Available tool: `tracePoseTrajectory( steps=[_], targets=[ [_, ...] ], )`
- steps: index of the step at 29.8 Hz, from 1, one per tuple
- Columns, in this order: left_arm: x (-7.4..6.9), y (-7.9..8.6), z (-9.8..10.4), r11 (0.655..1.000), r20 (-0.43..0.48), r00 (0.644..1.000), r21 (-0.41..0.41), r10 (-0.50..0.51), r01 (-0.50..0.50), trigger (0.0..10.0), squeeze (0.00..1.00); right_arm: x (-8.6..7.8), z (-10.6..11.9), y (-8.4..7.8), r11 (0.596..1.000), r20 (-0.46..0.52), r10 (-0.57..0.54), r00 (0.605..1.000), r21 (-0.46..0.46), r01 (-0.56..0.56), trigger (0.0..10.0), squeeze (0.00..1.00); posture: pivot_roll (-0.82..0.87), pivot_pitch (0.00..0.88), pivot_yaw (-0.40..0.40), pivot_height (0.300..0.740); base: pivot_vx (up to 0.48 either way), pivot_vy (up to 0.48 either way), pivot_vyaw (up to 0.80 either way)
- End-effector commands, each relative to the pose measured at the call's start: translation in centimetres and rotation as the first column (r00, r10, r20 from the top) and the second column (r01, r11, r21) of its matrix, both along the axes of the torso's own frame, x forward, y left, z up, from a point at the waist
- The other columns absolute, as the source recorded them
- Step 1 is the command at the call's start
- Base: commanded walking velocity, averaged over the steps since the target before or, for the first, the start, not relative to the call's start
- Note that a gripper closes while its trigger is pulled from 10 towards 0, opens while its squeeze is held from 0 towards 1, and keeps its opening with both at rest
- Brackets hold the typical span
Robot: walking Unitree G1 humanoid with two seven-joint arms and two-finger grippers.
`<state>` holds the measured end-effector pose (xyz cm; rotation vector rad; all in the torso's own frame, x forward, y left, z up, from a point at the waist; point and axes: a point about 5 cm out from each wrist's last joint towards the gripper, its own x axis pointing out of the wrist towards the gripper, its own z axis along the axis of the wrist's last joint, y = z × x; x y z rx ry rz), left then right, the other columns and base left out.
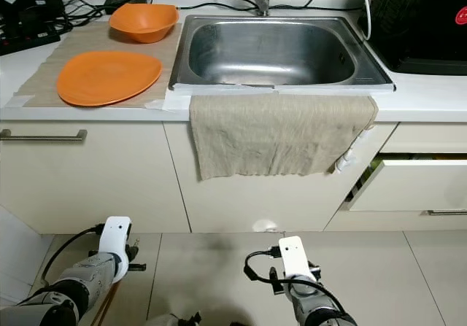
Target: Kitchen organization
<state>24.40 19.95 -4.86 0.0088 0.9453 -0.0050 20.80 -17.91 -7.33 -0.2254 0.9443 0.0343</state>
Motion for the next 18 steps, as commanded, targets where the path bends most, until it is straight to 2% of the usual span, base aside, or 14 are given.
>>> tracePoseTrajectory(
  steps=[1, 7, 18],
  targets=[
    [0.1, -0.2, 0.0, 1.0, 0.004, 1.0, 0.001, 0.001, -0.001, 10.0, 0.0, 0.1, 0.1, -0.4, 1.0, 0.005, 0.018, 1.0, -0.01, -0.017, 10.0, 0.0, 0.0, 0.0, 0.01, 0.732, 0.0, 0.0, 0.0],
    [-0.4, -1.0, -0.4, 1.0, -0.005, 1.0, -0.017, -0.001, 0.001, 10.0, 0.0, 0.2, 0.2, -0.5, 0.999, 0.007, 0.041, 0.999, -0.018, -0.041, 10.0, 0.0, -0.01, 0.0, -0.014, 0.732, 0.0, 0.0, 0.0],
    [-0.7, -1.6, -0.7, 0.999, -0.018, 0.999, -0.019, -0.029, 0.029, 10.0, 0.0, 0.1, 0.3, -1.3, 0.999, 0.013, 0.024, 1.0, -0.036, -0.024, 10.0, 0.0, -0.07, 0.0, 0.019, 0.732, 0.0, 0.0, 0.0]
  ],
)
